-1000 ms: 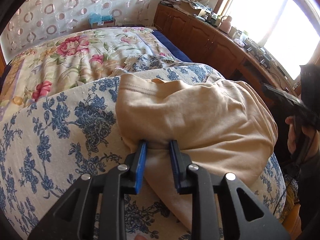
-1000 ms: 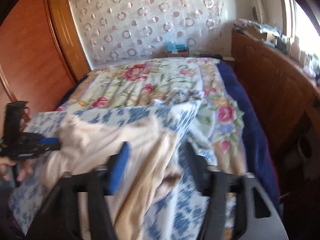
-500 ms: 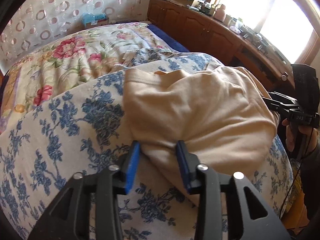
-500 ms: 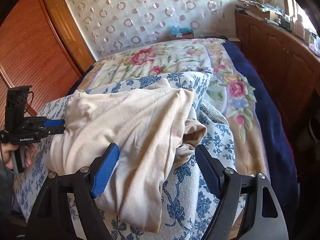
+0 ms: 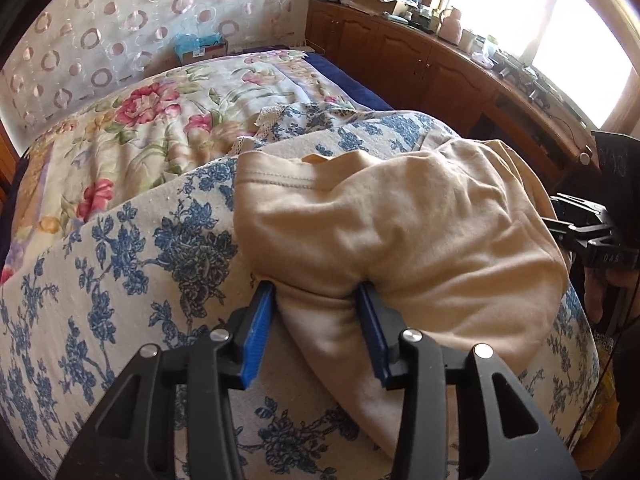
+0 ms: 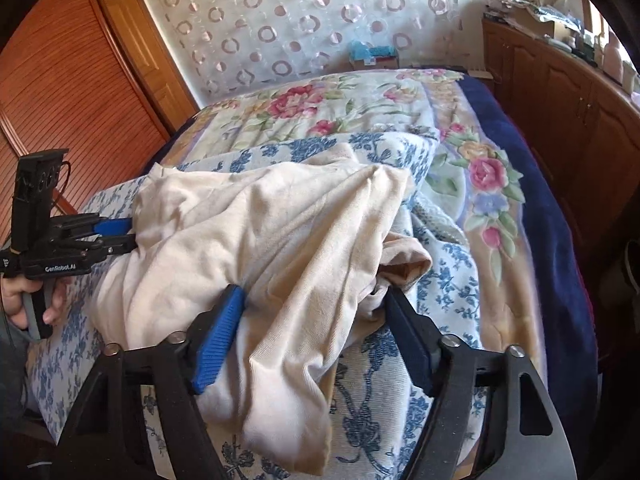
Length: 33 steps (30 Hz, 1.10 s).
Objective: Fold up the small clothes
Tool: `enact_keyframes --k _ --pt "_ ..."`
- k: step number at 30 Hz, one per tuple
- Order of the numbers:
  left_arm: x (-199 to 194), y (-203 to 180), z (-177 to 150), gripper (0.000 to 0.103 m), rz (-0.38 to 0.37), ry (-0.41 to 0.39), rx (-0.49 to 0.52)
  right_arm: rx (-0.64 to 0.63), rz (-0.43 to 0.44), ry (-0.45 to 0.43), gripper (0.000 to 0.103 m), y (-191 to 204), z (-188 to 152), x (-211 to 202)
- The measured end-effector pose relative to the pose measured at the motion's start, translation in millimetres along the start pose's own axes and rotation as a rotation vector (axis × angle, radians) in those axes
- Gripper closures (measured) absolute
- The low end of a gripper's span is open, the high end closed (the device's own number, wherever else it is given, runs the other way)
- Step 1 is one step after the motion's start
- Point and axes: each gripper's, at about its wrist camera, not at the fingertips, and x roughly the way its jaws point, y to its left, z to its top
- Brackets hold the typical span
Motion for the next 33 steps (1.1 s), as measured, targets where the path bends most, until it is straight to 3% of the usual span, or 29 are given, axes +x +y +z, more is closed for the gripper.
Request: enact_keyframes --k 2,3,6,10,14,19,23,27,33 --pt "1.0 -4.0 -0.8 0.063 -0.014 -0.003 0.025 -0.003 0.021 0.007 0.043 3.1 -0.1 1.5" --pt "0.9 -6.3 -1.2 0.07 -0.026 -0.003 0.039 0.001 0.023 0.007 0.056 4.1 0.3 1.5" --pt "-1.3 -7.7 -2.8 0.087 -0.092 0.001 0.041 0.003 0.086 0.027 0.074 7.5 -0.8 3.1" --pt "-19.7 -0.9 -7.0 0.091 -0.155 -0.054 0.014 -0.064 0.061 -0.002 0.081 20.2 1.1 -6.2" --pt "-62.1 2.8 -16.8 0.092 -0.176 -0.141 0.01 -0.146 0.043 -0.091 0.084 46.6 9.3 -31.7" --pt "-123.1 19.2 -38.4 0.093 -0.145 -0.244 -0.012 -0.273 0.063 -0.152 0.085 99.7 30.9 -48.1" --pt "-174.9 49.0 -69.0 0.093 -0.08 -0.326 -0.062 -0.363 0.115 -0.175 0.085 148.3 51.3 -43.6" --pt "-221.1 91.9 -114.5 0.093 0.024 -0.39 -0.135 -0.469 0.185 -0.173 0.085 210.7 75.1 -18.8" --pt "-262.0 167.6 -192.3 0.092 0.165 -0.426 -0.304 -0.665 0.305 -0.131 0.086 328.8 107.5 46.5"
